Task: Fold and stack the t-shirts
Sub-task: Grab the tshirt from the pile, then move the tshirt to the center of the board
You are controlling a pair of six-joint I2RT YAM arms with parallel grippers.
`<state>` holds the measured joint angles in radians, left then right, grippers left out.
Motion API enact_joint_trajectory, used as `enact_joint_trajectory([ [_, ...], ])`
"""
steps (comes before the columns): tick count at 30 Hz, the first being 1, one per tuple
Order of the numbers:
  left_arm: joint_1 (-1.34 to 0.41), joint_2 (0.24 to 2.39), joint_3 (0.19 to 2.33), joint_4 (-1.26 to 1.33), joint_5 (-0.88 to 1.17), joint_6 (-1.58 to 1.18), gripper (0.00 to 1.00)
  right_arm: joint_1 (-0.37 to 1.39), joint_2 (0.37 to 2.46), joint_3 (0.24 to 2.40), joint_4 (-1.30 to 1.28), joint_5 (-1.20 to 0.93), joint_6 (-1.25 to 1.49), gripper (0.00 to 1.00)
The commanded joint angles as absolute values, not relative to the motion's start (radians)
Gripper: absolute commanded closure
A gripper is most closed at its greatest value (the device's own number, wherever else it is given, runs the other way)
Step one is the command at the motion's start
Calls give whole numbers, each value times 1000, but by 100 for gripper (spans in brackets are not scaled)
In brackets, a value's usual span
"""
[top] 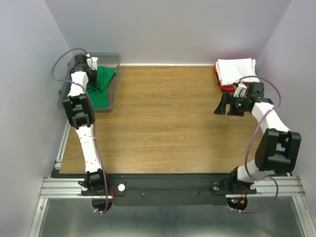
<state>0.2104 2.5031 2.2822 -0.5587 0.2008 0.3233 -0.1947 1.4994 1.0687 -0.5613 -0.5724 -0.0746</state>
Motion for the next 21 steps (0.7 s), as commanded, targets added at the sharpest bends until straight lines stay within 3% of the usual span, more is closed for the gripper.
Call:
enact_joint_trajectory([
  [1,222,2363,2301,-534,229,344,94,-193,1491,1103,-545,-581,-83,0],
  [3,222,2310,2292,-526,229,353,100,-193,1483,1101,-545,-591,-81,0],
  [14,178,1933,2401,-557,327,394,100,-193,1439,1098,-545,-618,-91,0],
  [21,-53,1698,2413,-465,347,347,100,-193,1405,1095,-545,-640,-94,0],
])
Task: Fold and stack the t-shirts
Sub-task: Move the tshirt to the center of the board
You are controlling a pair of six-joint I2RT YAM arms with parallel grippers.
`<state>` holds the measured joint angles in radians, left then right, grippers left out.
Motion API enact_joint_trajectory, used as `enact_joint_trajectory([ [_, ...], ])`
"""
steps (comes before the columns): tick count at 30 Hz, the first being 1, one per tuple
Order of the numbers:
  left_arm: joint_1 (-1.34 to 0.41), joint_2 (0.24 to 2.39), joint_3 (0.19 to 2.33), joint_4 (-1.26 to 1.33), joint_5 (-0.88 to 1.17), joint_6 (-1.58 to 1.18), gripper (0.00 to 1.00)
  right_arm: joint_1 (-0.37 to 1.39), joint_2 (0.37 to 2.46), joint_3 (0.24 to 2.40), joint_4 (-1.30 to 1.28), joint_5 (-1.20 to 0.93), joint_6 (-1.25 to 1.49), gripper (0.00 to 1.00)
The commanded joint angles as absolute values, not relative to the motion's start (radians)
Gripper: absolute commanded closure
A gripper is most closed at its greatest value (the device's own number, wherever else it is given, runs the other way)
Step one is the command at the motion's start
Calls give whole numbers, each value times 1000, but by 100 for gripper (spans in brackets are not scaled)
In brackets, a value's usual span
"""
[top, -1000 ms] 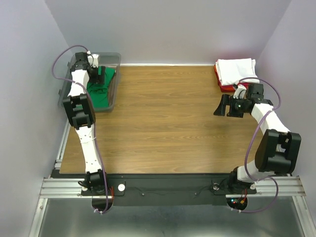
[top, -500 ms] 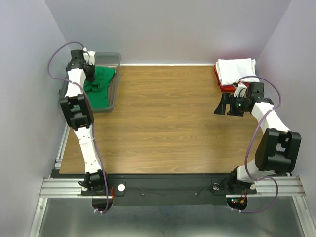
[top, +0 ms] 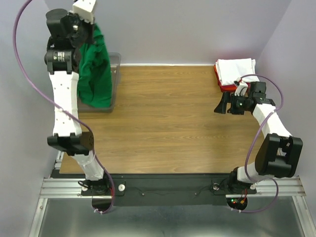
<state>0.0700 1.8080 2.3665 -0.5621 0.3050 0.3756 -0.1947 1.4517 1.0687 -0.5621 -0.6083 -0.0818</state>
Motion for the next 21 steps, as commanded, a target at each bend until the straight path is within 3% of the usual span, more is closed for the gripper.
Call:
enact_joint_trajectory([
  [1,-90,1662,2421,-421,351,324,100,-193,1402,1094,-543,-643,-92,0],
  [8,-360,1594,2556,-164,311,120,100,-193,1356,1080,-545,-666,-89,0],
  [12,-437,1566,2507,-138,325,91,100,-195,1325,1078,-545,-657,-91,0],
  [18,-416,1494,2150,-199,389,12,100,-195,1290,1078,-546,-595,-98,0],
  [21,-393,1415,1832,-202,446,-29,100,-195,1282,1068,-549,-569,-104,0],
])
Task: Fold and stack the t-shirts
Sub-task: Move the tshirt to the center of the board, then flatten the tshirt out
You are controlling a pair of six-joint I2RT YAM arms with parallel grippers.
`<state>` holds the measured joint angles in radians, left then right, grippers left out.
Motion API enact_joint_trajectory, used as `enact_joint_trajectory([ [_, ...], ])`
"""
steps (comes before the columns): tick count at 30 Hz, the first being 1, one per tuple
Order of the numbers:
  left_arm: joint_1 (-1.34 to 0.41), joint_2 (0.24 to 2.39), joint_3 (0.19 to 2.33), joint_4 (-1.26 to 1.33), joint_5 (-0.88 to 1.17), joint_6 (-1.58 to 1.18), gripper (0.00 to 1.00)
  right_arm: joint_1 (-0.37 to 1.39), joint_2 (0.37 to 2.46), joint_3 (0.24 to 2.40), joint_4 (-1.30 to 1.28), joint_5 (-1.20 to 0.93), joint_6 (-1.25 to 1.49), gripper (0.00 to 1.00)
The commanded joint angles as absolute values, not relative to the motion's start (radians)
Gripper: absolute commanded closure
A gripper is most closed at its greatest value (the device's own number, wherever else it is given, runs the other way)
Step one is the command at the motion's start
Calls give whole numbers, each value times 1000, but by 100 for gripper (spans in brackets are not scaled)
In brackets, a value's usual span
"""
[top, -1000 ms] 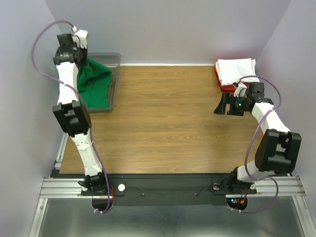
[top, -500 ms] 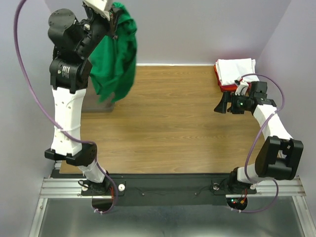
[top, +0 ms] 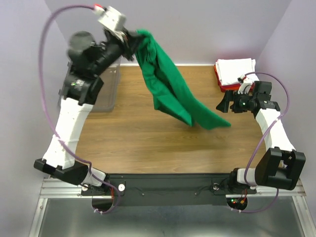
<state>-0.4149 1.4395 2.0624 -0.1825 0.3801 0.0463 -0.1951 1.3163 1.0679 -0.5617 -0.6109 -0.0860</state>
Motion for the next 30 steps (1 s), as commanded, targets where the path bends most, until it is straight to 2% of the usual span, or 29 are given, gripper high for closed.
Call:
enact_joint_trajectory([
  [1,-374,1379,1751,-206,460,-26,100,-195,1282,1063,-552,-562,-107,0],
  [2,-364,1365,1601,-213,463,-6,94,-195,1282,1058,-555,-543,-120,0],
  [3,-350,1356,1536,-227,459,39,78,-195,1282,1055,-560,-531,-127,0],
  [5,-296,1361,1395,-274,399,69,64,-195,1285,1051,-575,-487,-156,0],
  [6,-269,1393,1361,-300,387,84,53,-195,1293,1051,-581,-474,-170,0],
  [10,-129,1482,1359,-391,471,142,26,-195,1330,1072,-653,-456,-245,2],
  [15,-139,1468,1348,-465,568,307,26,-186,1374,1094,-895,-546,-438,10],
  [19,-273,1462,1252,-544,484,442,28,-143,1379,1045,-1024,-488,-575,16],
  [23,-368,1448,1099,-528,442,474,28,-68,1382,997,-1055,-414,-626,19],
  [27,-426,1454,1026,-505,428,462,28,151,1397,911,-1029,-298,-598,20],
  [30,-451,1466,985,-494,414,460,28,212,1423,920,-1008,-275,-578,20],
])
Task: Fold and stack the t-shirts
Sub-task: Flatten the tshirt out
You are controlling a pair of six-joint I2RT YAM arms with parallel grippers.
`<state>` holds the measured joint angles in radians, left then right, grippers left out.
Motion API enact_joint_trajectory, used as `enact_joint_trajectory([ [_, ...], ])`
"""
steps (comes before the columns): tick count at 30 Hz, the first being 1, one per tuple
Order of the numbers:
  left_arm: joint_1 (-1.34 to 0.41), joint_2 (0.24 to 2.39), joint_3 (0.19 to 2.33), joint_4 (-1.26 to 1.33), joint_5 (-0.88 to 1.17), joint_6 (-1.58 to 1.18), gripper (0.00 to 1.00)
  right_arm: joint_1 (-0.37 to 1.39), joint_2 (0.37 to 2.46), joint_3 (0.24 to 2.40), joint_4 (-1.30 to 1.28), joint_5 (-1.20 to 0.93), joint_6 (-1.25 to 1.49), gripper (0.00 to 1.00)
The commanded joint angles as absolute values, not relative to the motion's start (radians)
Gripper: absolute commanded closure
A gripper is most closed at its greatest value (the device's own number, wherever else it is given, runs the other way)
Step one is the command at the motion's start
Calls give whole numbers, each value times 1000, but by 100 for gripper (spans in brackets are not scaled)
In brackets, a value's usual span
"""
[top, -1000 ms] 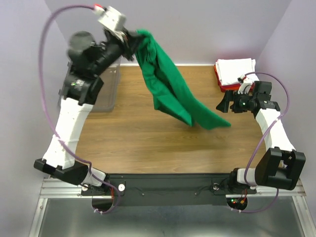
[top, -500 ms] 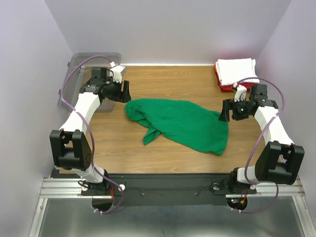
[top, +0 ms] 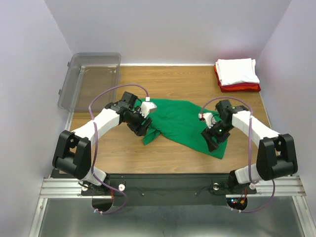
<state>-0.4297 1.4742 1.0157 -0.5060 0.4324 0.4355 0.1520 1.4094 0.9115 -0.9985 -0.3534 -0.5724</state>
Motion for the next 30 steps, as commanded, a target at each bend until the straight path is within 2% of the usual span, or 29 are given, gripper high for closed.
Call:
enact_joint_trajectory([
  [1,-456,1471,976,-491,416,462,28,256,1445,910,-993,-262,-574,20],
  [8,-483,1512,973,-505,422,469,30,406,1500,882,-976,-180,-560,38],
  [18,-488,1545,977,-522,419,489,37,437,1436,861,-1022,-77,-571,48],
  [24,-511,1562,979,-528,419,503,38,439,1488,793,-971,-52,-587,53],
  [27,-525,1572,980,-520,417,491,36,448,1520,795,-946,-43,-586,59],
  [30,-529,1589,982,-508,419,482,36,451,1540,799,-934,-25,-583,71],
])
